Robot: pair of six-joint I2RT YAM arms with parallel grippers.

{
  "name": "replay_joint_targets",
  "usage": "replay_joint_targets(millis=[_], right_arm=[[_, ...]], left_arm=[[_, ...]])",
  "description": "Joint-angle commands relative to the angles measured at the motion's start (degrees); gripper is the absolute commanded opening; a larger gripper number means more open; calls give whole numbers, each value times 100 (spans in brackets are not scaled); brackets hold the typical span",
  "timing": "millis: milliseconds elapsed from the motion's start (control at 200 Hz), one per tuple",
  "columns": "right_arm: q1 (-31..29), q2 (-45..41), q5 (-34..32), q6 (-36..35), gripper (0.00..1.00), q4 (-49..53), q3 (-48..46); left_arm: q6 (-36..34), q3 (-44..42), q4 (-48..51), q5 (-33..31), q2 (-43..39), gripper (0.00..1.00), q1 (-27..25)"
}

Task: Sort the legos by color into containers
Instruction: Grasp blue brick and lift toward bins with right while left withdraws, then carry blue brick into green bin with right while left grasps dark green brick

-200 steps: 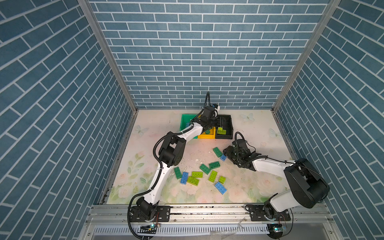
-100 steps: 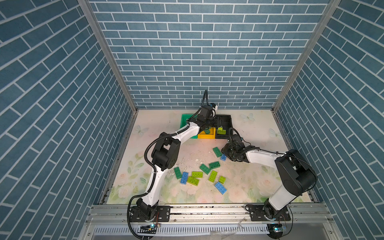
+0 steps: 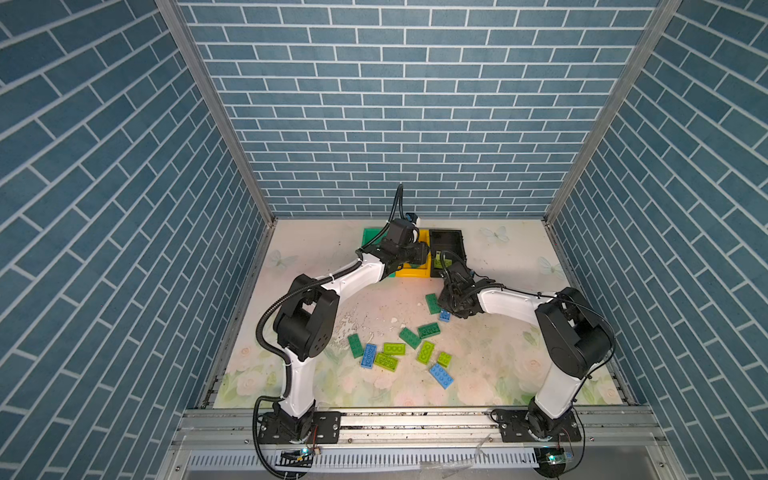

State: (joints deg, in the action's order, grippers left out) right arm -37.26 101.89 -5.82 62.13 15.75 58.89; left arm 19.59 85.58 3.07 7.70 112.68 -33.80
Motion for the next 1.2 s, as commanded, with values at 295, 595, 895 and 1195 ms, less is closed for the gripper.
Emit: replay_joint_targets(millis=[295, 595, 895, 1195], right_arm=[[-31, 122, -744, -500, 28, 1219, 307], [87, -402, -635, -1036, 20, 798, 465], [365, -645, 820, -2084, 14, -1358, 370], [449, 125, 2775, -2354, 11, -3889, 669]], left_arm=[[-19, -1101, 80, -377, -868, 54, 196], [-83, -1676, 547, -693, -1372, 54, 374], [99, -2279, 1364, -1263, -2094, 55, 516], [640, -3056, 1934, -1298, -2930, 57, 536]])
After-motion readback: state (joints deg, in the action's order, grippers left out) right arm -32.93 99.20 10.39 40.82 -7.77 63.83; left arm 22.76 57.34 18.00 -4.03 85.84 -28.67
